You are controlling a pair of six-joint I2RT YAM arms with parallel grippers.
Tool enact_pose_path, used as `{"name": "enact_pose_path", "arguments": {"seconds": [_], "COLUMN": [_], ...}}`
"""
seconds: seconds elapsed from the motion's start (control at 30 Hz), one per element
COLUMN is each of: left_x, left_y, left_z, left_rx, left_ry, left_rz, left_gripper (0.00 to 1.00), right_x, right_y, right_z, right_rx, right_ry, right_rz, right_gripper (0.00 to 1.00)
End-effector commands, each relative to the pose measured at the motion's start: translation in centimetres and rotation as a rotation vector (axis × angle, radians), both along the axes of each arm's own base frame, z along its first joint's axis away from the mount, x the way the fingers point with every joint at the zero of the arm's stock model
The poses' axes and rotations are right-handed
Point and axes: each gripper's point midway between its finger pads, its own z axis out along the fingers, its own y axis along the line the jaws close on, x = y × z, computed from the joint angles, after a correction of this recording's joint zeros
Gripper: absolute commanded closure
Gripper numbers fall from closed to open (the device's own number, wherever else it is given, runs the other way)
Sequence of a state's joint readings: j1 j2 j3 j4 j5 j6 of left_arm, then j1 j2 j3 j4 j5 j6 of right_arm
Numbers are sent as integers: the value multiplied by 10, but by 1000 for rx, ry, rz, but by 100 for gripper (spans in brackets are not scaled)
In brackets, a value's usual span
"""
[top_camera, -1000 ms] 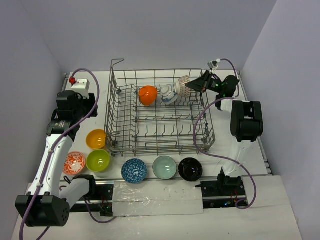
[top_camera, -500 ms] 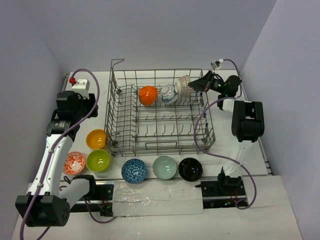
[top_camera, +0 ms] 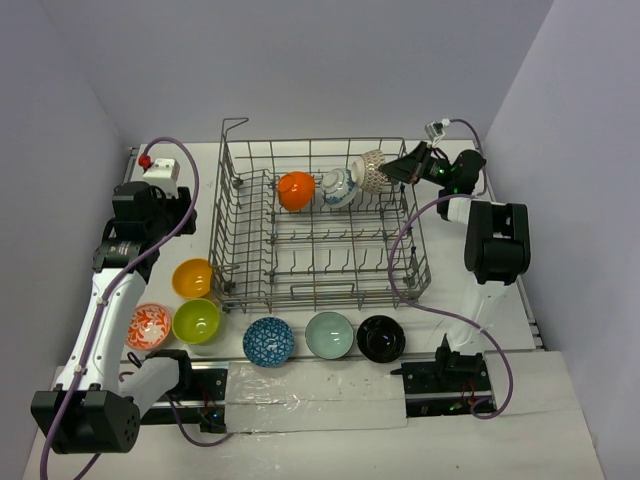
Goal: Load the bowls into the dish rack
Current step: Insert the bowl into the dish rack.
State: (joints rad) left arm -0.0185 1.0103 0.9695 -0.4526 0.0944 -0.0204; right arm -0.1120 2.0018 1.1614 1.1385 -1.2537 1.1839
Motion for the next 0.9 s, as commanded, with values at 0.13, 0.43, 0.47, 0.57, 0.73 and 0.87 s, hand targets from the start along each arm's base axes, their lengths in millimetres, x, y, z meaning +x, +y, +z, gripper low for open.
{"name": "enact_pose_path", "arguments": {"seconds": [0.13,0.43,0.47,0.57,0.73,0.87], "left_x": [0,-2,-2,-1,-1,0], "left_y": [-3,-3,-4,-4,-4,-4], "left_z": [10,10,10,11,10,9], "left_rx": [-27,-31,-32,-32,-31,-34], "left_ry": [-41,-43,-43,-43,-42,-40], "left_rz": [-14,-16,-17,-17,-19,-21], "left_gripper": [45,45,45,45,45,45], "right_x": [7,11,11,10,7,8], "right_y": [-18,-24,-24,-26,-32,-41], "right_z": [2,-3,-5,-6,-11,-16], "right_rx": [-35,-38,-41,-45,-66,-78], "right_ry": [-43,-19,-21,-18,-12,0], "right_rz": [-46,-56,-54,-51,-59,-86], "right_gripper": [93,100,100,100,100,100]}}
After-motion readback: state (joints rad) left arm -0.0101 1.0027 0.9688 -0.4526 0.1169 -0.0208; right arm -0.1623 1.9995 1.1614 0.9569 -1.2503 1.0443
